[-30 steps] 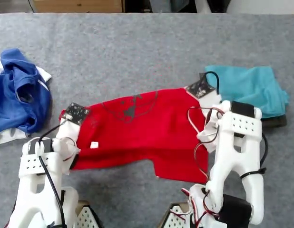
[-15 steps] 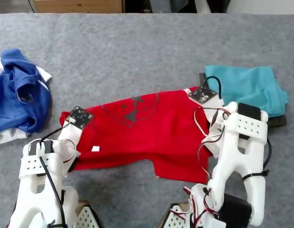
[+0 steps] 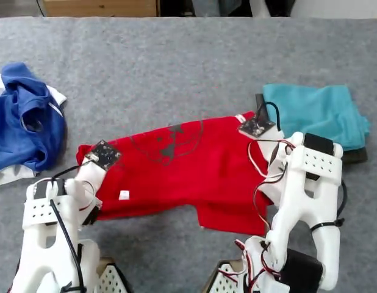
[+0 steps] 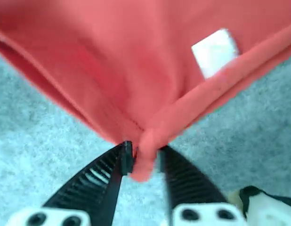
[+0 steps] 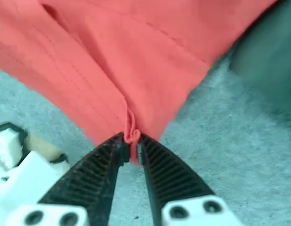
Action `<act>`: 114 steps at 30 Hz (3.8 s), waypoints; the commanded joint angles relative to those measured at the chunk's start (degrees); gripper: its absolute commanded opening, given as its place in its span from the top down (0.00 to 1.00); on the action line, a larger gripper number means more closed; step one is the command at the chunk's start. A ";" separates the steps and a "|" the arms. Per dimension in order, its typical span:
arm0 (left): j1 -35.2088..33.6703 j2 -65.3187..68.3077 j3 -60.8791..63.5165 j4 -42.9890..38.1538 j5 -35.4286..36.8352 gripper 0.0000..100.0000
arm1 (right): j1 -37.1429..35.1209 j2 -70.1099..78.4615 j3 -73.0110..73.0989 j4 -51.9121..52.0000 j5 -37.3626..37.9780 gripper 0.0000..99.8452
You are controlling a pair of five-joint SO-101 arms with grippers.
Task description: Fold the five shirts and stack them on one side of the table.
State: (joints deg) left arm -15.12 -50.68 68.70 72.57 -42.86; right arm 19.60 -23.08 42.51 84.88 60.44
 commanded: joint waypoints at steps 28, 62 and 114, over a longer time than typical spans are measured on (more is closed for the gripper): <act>5.32 19.34 -24.04 -15.82 34.46 0.97 | -29.01 -1.27 3.21 -22.33 -31.65 0.98; 1.54 46.68 -27.56 -30.95 56.35 0.97 | -26.29 -5.23 -9.01 6.68 -9.49 0.99; -0.22 40.70 -25.10 -38.95 49.41 0.97 | -17.76 57.10 -66.95 -8.70 -35.96 0.99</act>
State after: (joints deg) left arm -13.89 -13.76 43.74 38.02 6.64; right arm -1.14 25.71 -13.14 76.97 26.77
